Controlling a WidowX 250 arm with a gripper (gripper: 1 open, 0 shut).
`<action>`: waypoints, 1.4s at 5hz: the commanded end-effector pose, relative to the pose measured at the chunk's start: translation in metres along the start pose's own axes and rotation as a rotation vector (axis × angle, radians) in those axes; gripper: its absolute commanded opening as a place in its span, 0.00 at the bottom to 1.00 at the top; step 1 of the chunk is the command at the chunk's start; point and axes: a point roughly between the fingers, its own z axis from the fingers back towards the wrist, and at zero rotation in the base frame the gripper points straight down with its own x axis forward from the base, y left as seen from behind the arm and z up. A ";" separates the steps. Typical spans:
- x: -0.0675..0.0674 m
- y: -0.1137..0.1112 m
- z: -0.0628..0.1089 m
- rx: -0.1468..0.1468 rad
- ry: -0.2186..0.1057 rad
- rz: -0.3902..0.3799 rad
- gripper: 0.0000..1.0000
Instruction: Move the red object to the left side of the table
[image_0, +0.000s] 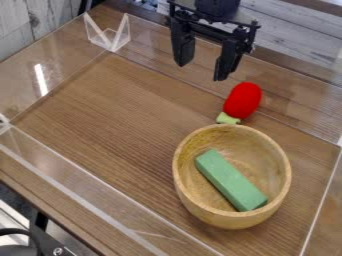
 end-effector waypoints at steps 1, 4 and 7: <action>0.006 -0.017 -0.014 -0.002 0.003 0.063 1.00; 0.055 -0.059 -0.042 0.020 -0.048 -0.053 1.00; 0.064 -0.063 -0.046 0.066 -0.067 -0.109 1.00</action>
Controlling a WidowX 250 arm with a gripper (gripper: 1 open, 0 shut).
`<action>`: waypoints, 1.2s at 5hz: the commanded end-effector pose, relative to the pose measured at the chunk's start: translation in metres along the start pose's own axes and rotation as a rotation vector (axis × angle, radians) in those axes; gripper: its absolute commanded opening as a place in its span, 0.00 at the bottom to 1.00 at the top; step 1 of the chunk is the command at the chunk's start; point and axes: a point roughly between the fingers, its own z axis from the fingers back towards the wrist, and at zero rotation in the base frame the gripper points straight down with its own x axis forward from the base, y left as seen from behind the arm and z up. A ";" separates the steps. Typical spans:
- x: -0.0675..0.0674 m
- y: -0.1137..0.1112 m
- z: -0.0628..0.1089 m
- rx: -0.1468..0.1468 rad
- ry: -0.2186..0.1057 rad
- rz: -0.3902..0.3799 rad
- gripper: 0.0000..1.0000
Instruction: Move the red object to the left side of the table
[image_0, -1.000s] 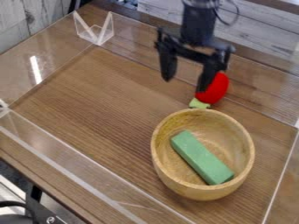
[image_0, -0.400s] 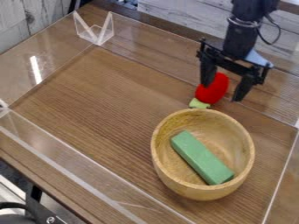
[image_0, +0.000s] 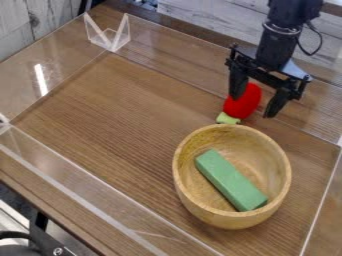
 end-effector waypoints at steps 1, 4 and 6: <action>0.010 0.006 0.010 0.010 -0.069 0.034 1.00; 0.013 0.017 0.006 0.029 -0.109 0.138 1.00; 0.023 0.018 0.033 0.024 -0.149 0.184 1.00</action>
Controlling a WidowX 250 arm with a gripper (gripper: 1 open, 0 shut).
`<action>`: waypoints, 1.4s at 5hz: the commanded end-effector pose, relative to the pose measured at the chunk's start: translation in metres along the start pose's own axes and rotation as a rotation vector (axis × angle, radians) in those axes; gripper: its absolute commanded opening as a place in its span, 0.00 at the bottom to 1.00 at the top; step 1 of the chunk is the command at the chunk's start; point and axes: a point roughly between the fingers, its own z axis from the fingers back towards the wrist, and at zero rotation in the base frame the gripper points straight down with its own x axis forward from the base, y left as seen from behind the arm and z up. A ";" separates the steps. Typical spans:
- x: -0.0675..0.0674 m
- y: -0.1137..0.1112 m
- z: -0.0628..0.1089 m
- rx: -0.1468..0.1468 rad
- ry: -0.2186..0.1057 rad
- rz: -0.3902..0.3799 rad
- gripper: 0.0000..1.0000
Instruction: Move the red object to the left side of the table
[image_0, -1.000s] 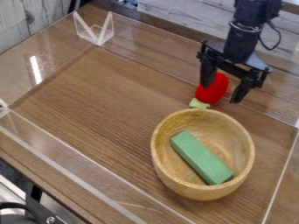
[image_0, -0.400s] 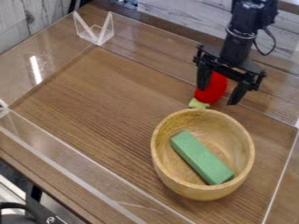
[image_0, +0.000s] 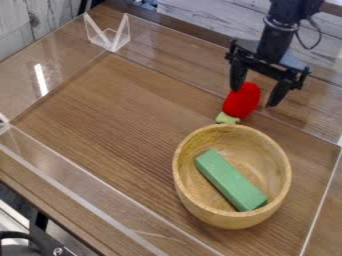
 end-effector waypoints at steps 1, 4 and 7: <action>0.015 0.013 0.031 -0.017 -0.085 0.036 0.00; 0.008 -0.008 0.018 -0.022 -0.035 -0.057 1.00; 0.005 -0.001 0.017 -0.014 -0.015 -0.026 1.00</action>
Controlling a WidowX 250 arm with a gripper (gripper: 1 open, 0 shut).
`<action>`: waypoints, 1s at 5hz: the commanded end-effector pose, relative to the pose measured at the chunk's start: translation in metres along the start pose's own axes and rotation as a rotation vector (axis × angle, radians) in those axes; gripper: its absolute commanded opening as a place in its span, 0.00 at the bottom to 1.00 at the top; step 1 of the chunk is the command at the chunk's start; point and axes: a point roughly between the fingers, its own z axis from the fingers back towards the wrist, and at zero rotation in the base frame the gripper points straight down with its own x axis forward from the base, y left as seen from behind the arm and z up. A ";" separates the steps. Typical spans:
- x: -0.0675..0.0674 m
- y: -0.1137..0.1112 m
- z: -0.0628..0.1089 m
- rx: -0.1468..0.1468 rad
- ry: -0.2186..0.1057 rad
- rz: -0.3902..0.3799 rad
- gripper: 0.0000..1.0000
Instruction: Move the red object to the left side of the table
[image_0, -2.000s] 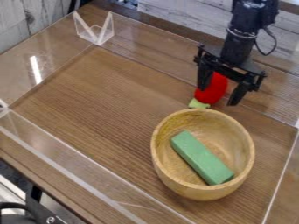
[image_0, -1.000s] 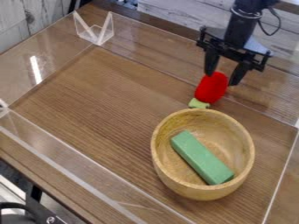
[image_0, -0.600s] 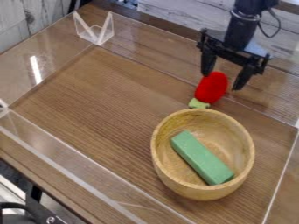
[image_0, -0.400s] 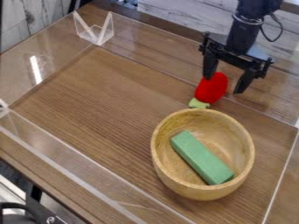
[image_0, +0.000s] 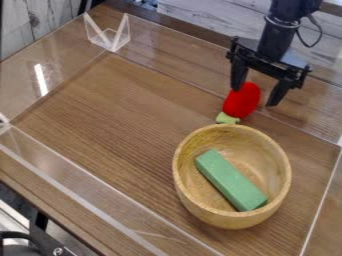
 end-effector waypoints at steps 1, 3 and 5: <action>0.005 0.009 0.009 -0.005 -0.036 0.063 1.00; 0.006 0.015 -0.012 -0.003 -0.010 0.160 0.00; -0.001 0.028 0.019 -0.046 -0.056 0.209 0.00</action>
